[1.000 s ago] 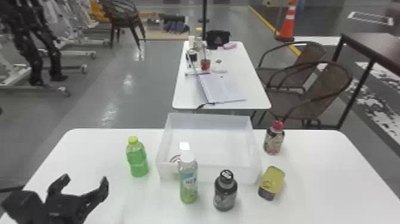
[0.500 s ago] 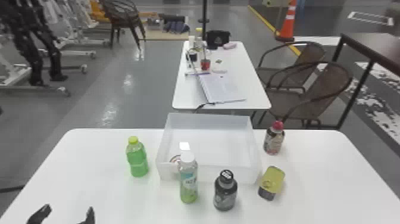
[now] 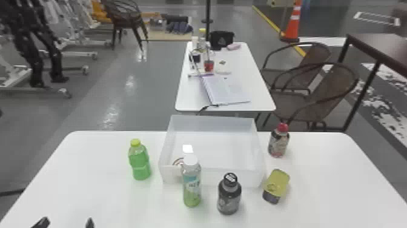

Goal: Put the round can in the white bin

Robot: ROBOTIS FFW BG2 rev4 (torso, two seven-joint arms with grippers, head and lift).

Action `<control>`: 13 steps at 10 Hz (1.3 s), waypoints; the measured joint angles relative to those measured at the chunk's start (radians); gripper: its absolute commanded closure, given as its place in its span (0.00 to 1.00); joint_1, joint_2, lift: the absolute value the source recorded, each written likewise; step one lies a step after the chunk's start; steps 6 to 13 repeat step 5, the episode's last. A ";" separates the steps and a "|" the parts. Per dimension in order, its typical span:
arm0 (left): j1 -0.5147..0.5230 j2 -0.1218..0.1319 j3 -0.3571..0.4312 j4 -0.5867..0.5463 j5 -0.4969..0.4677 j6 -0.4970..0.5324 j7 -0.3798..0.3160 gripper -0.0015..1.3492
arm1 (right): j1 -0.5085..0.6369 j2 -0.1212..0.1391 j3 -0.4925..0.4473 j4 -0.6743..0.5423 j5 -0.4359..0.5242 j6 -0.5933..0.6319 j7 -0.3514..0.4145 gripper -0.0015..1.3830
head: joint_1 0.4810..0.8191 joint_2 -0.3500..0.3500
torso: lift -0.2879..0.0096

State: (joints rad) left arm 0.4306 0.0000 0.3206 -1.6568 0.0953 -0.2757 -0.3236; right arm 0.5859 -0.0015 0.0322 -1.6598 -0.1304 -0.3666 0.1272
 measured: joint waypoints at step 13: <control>0.000 0.000 -0.005 0.001 0.007 0.005 0.000 0.09 | 0.000 0.000 0.000 0.000 0.000 0.000 -0.002 0.07 | 0.20 0.50 | 0.63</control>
